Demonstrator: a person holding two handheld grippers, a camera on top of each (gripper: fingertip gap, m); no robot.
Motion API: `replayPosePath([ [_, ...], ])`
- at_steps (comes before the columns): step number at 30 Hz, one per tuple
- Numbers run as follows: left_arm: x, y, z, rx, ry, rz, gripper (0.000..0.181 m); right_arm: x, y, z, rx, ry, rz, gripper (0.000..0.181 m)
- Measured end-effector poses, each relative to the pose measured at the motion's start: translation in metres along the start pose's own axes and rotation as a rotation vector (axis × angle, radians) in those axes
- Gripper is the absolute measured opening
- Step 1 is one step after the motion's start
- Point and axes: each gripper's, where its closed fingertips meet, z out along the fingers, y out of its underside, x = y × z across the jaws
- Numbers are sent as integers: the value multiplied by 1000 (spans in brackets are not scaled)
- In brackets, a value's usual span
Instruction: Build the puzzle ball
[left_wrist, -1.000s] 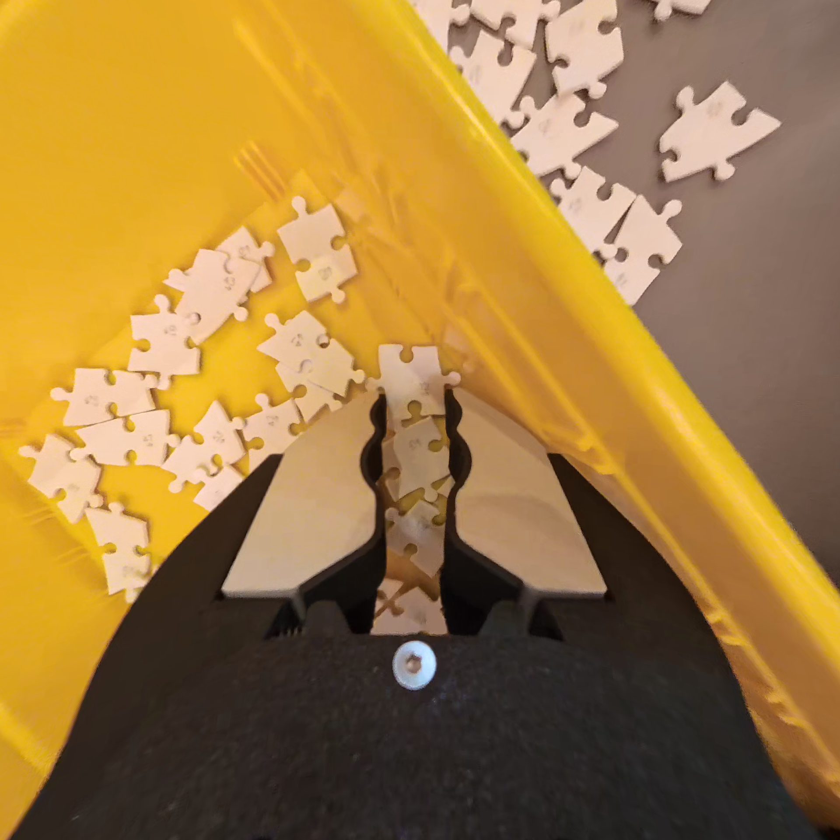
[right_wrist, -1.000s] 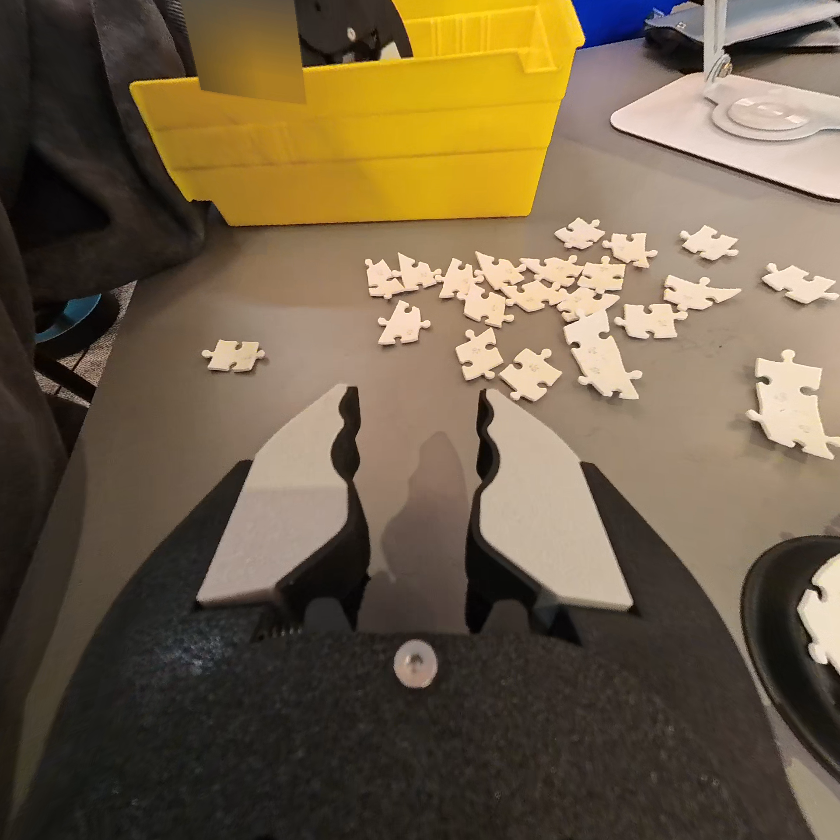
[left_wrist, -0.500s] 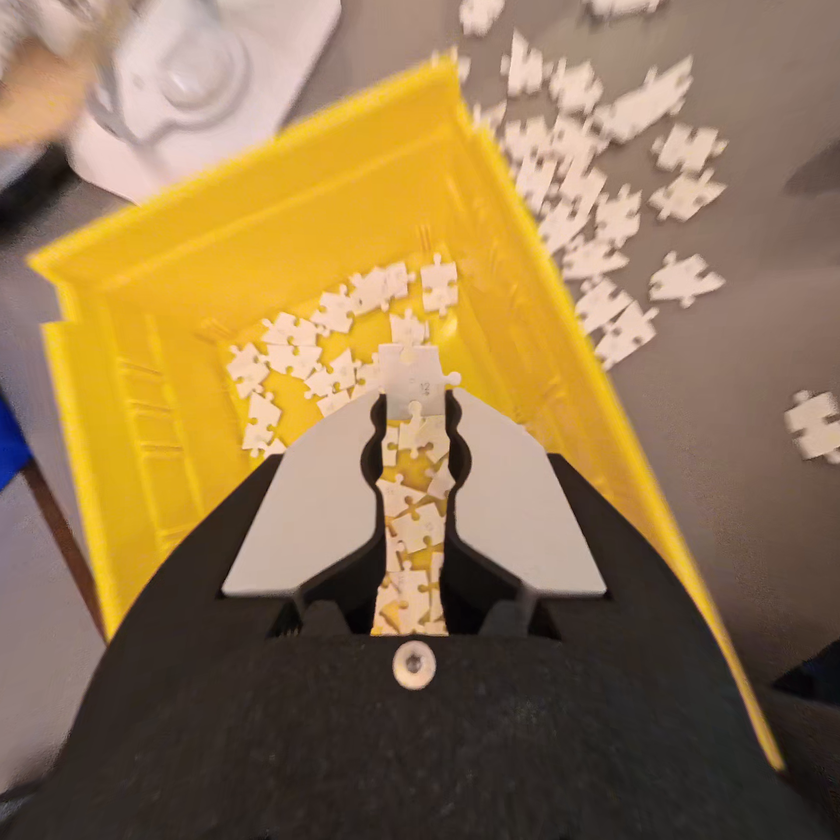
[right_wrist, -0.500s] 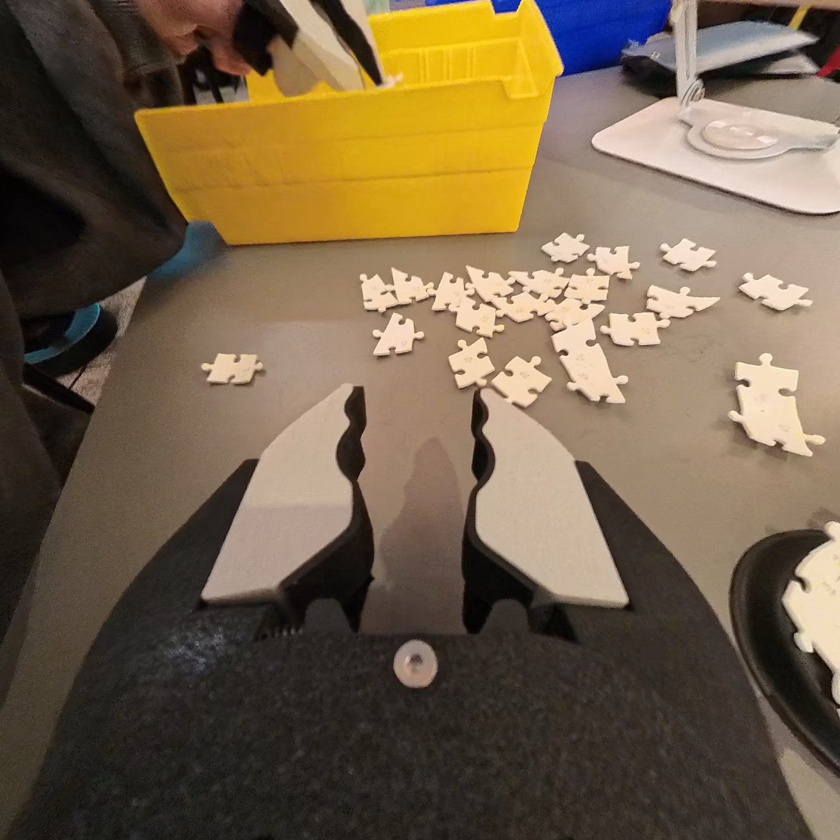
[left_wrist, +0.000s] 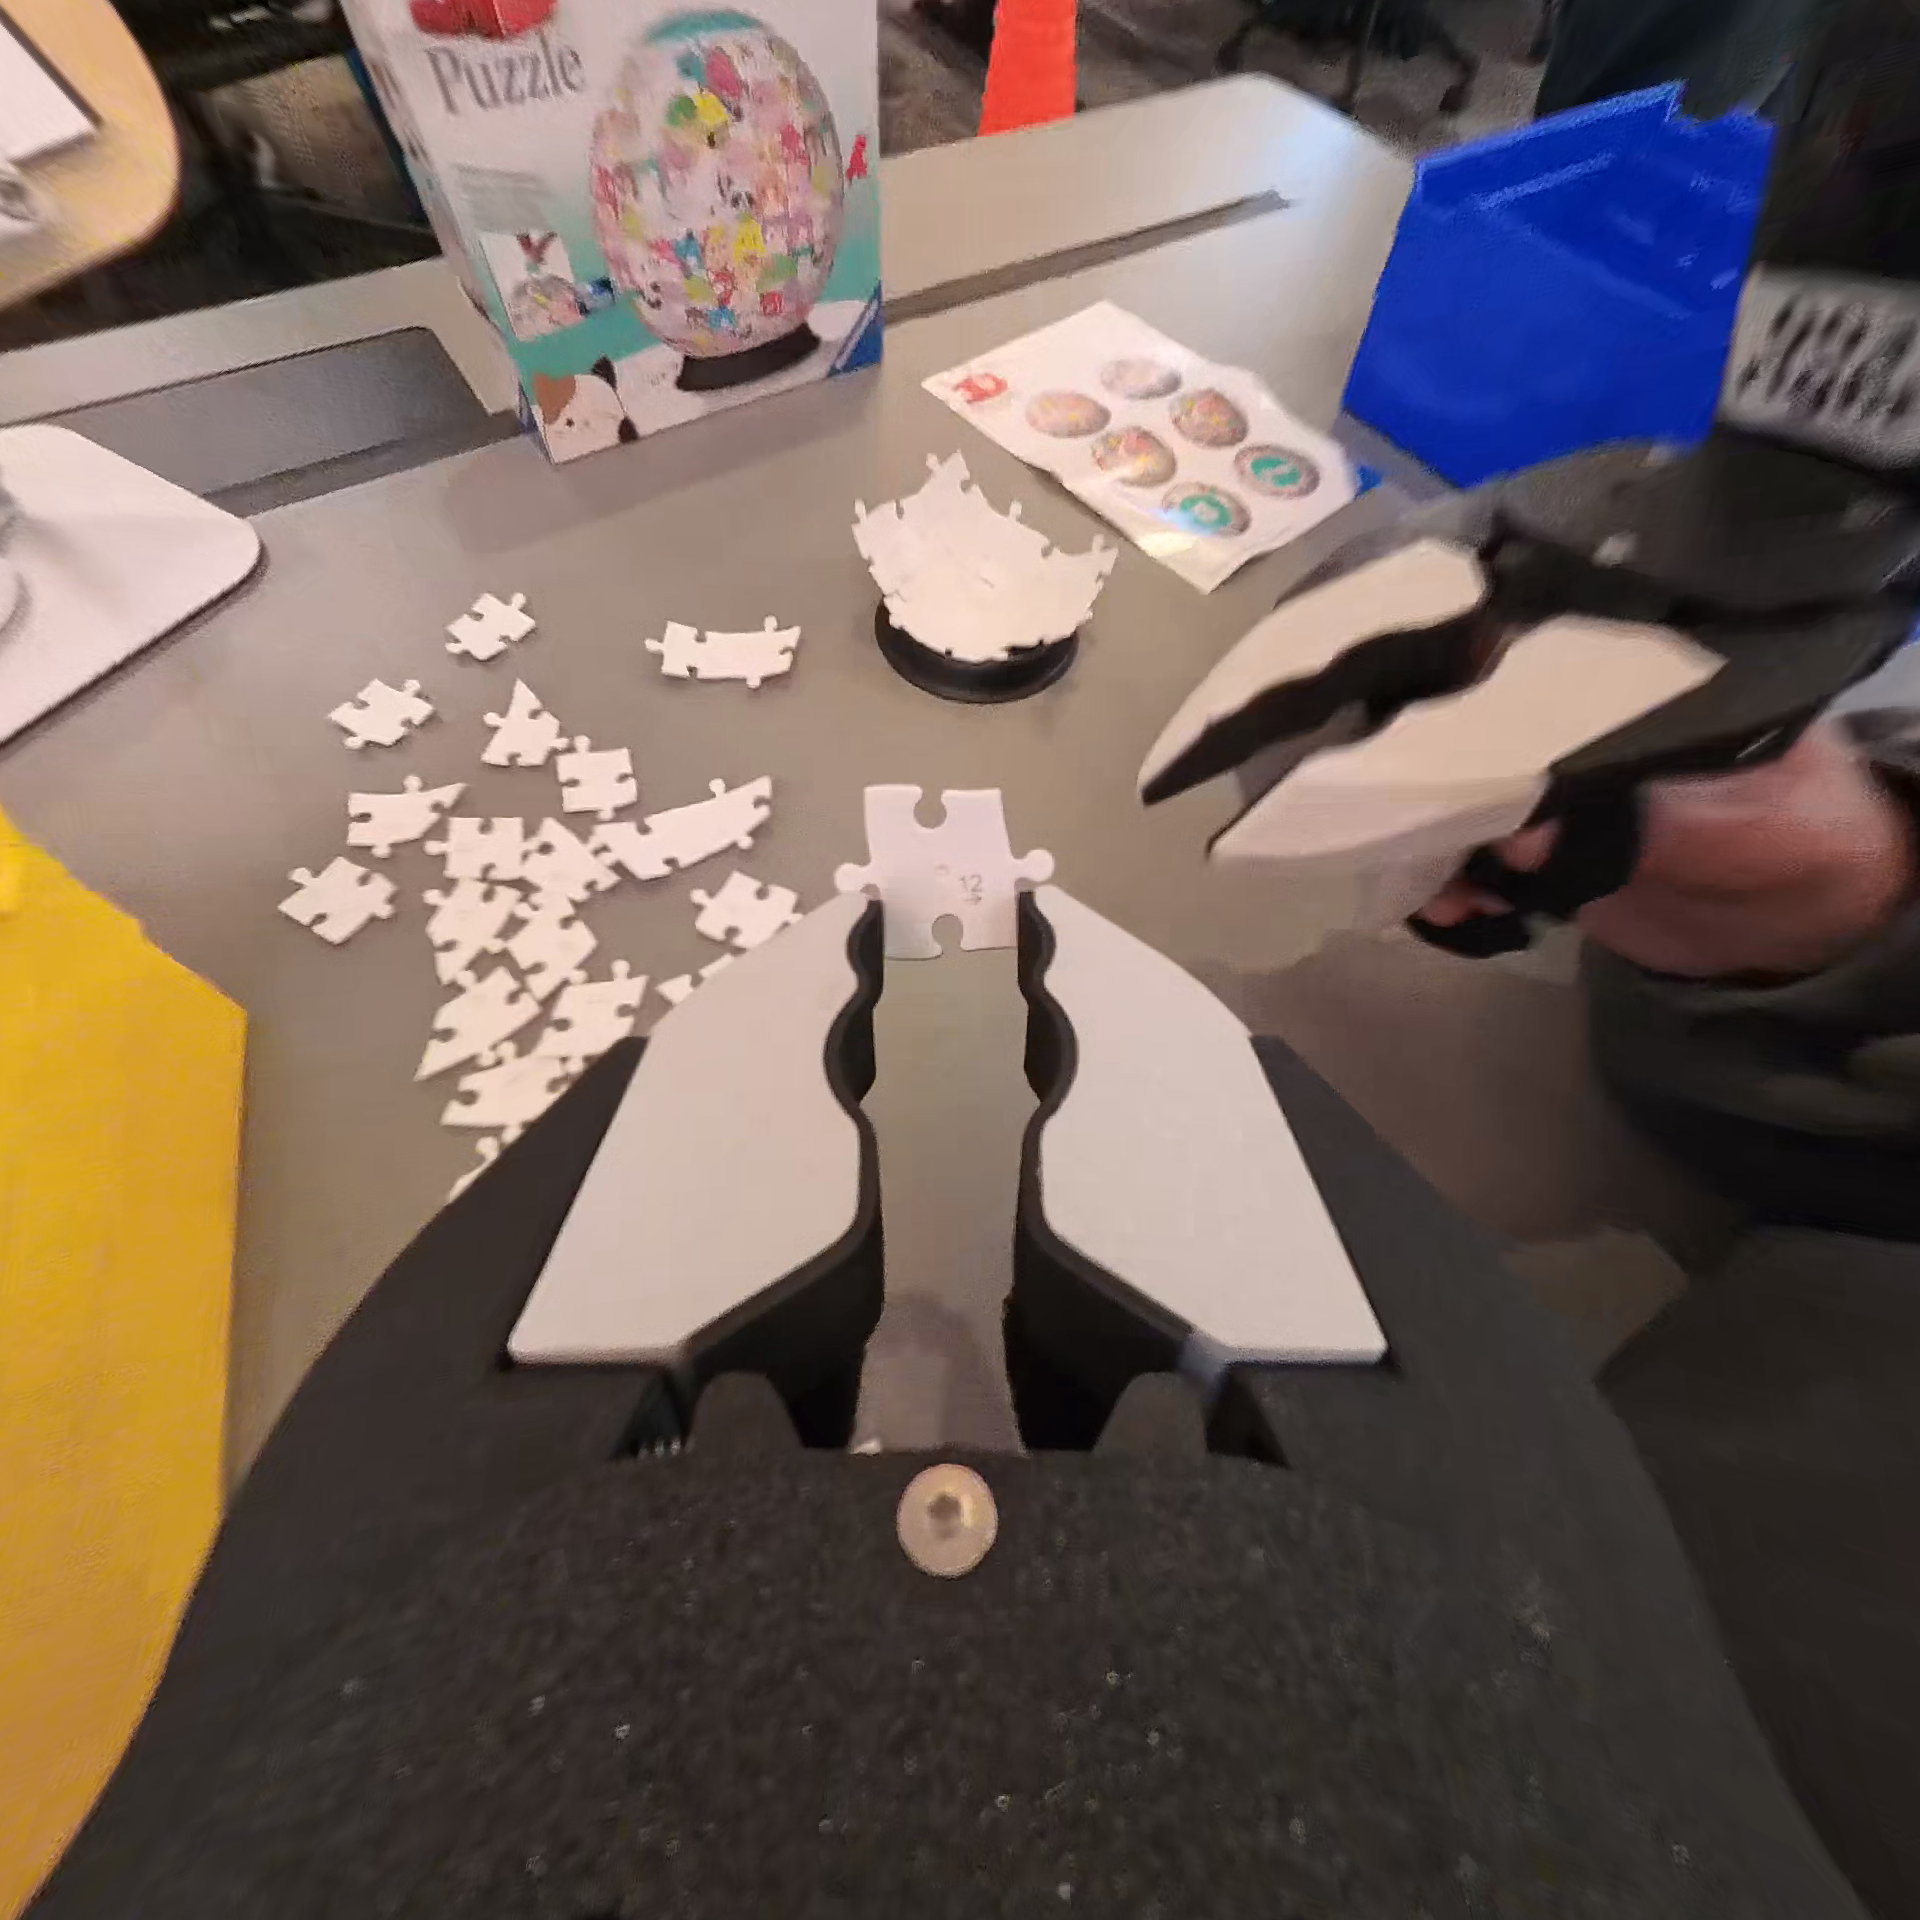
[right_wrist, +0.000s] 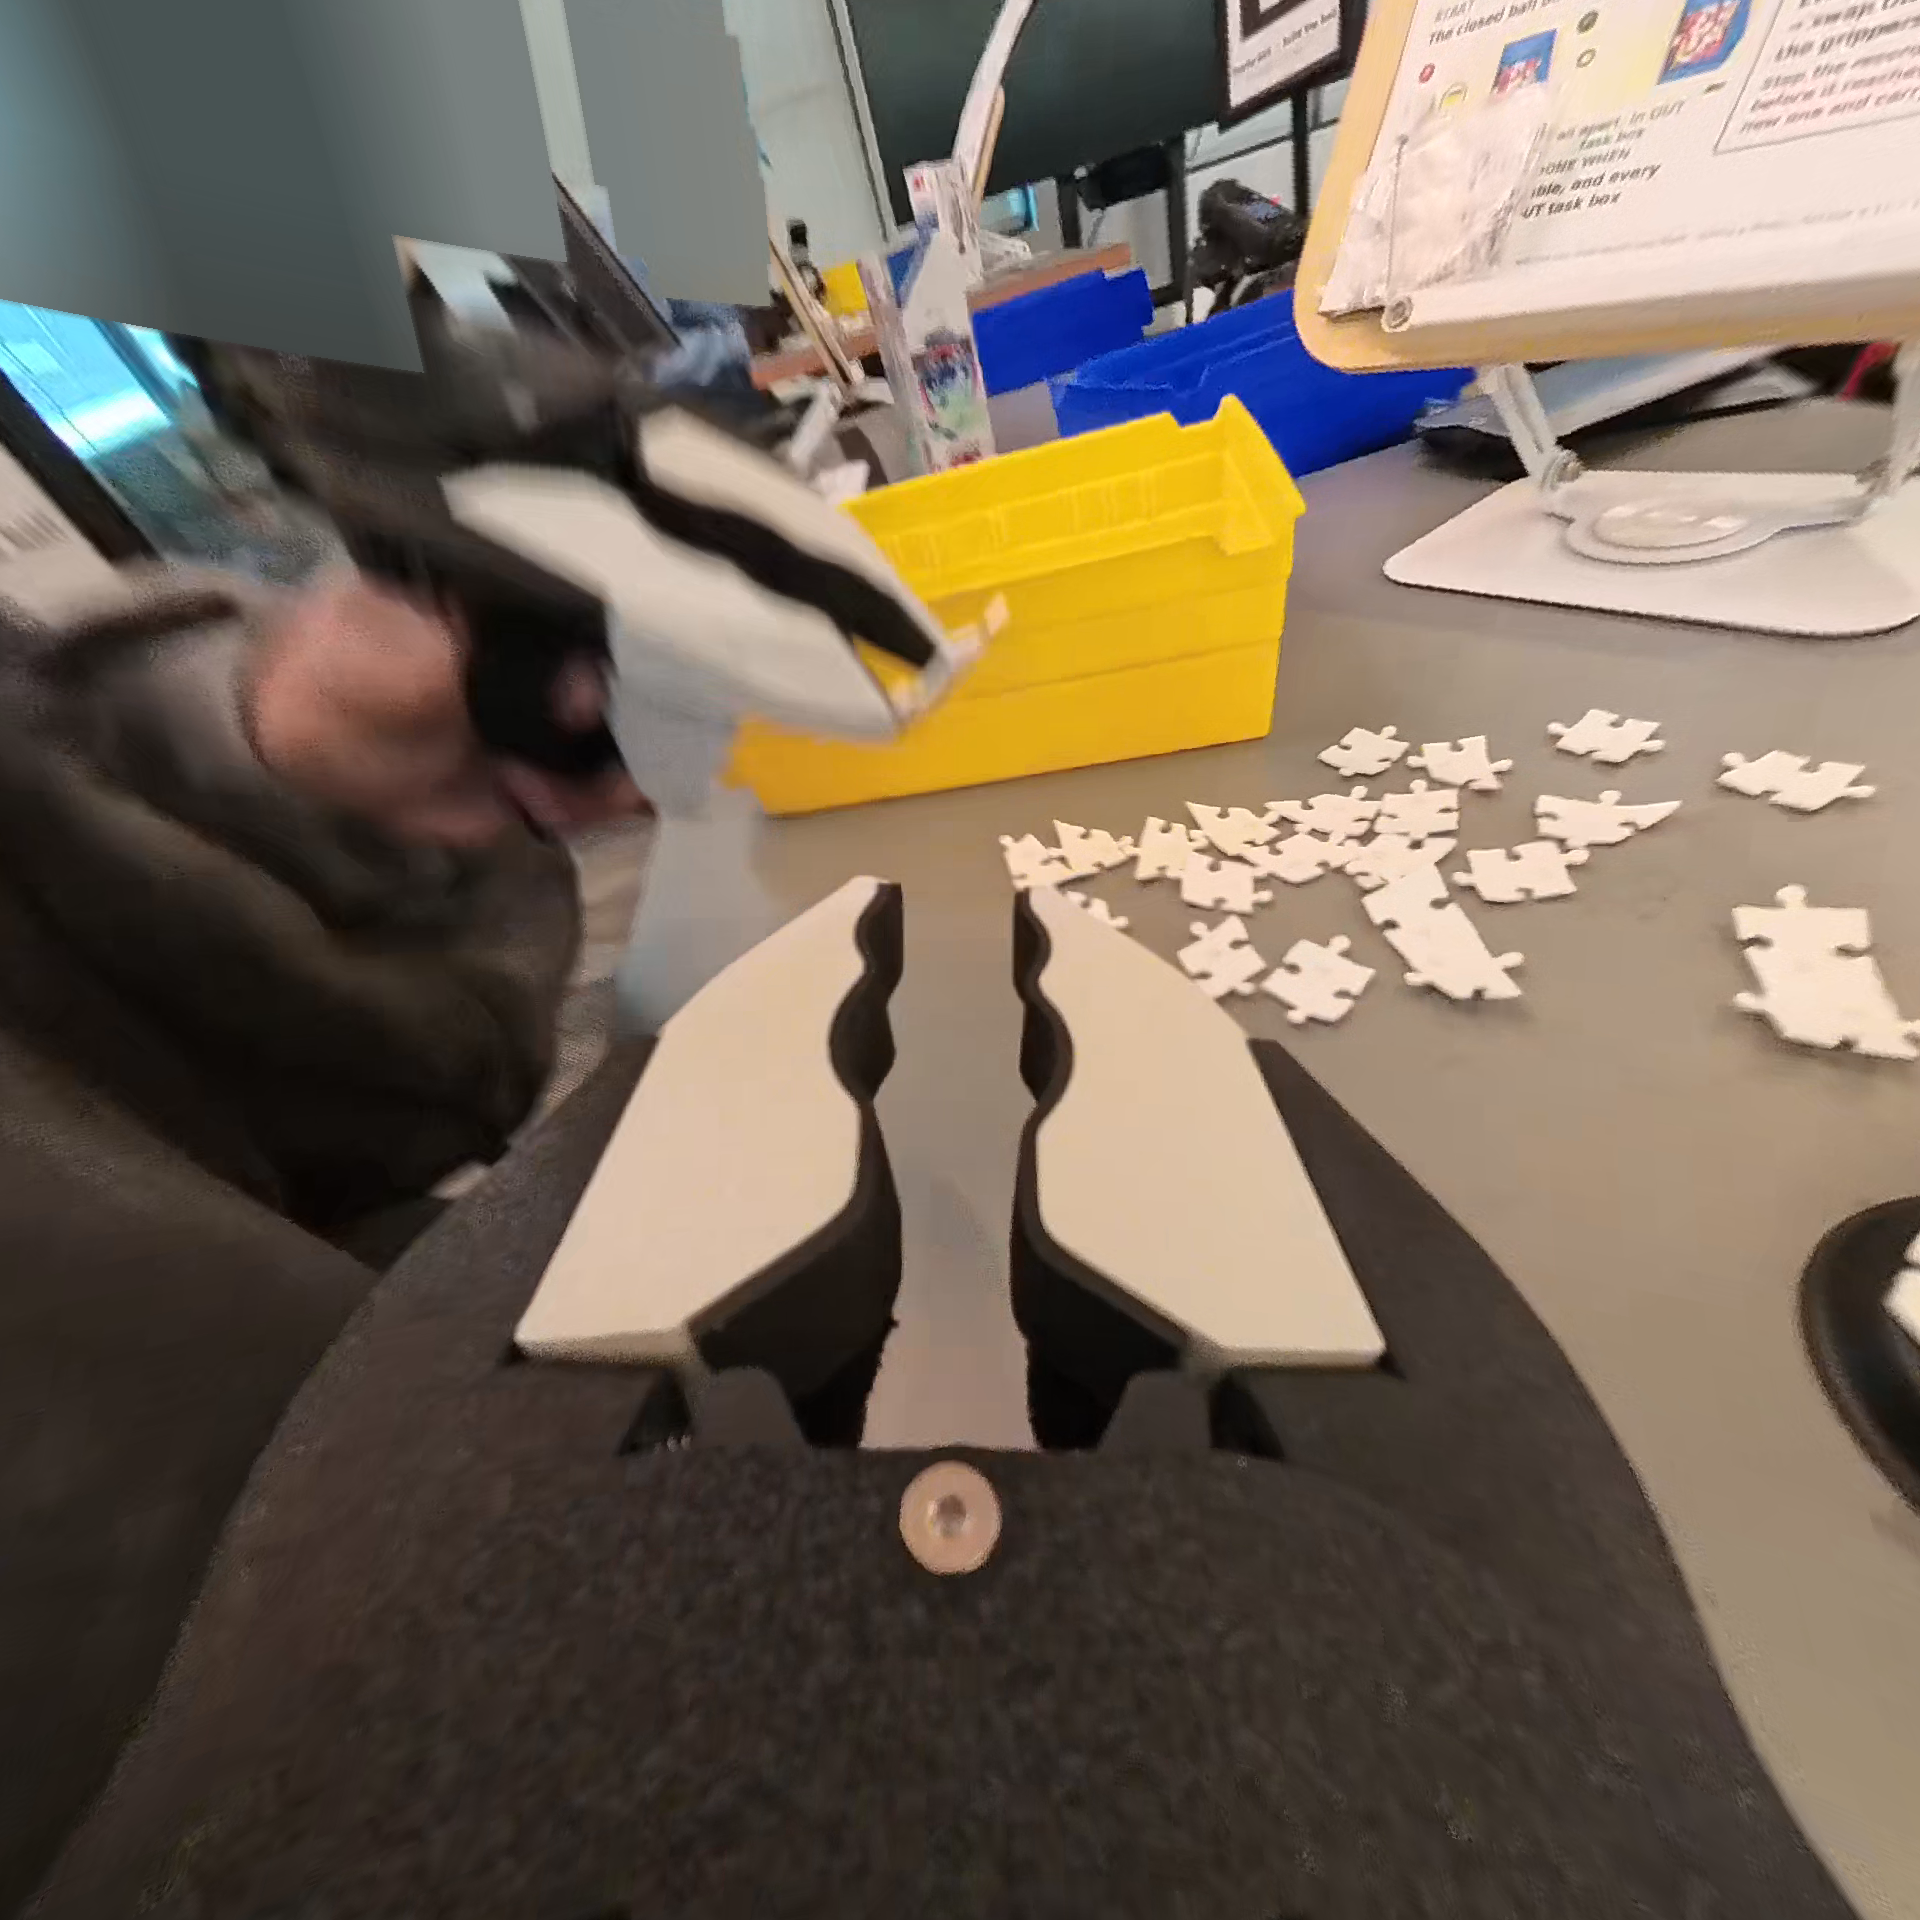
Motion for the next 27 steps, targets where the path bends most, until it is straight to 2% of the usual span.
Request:
replayPosePath([
  [3,20,21,31,-19,-46,46,24,7,3,-13,-18,-22,126,18],
  [7,39,29,51,-4,-89,88,24,13,33,-17,-161,-30,234,21],
  [9,48,29,58,-3,-78,95,24,16,34,-17,-156,-21,271,19],
  [12,56,27,62,11,-54,95,24,19,36,-19,-174,-6,294,5],
  [16,56,28,60,-1,-18,117,25,28,45,-22,-245,47,320,2],
  [19,48,30,53,-17,72,34,29,27,39,-26,-233,6,316,2],
  [22,48,28,52,-24,249,-74,29,10,40,-28,-273,-103,192,2],
  [25,68,27,51,-48,491,-97,22,3,40,-29,-281,-143,121,2],
  [27,77,25,50,-51,561,-86,19,4,41,-30,-279,-151,131,2],
])
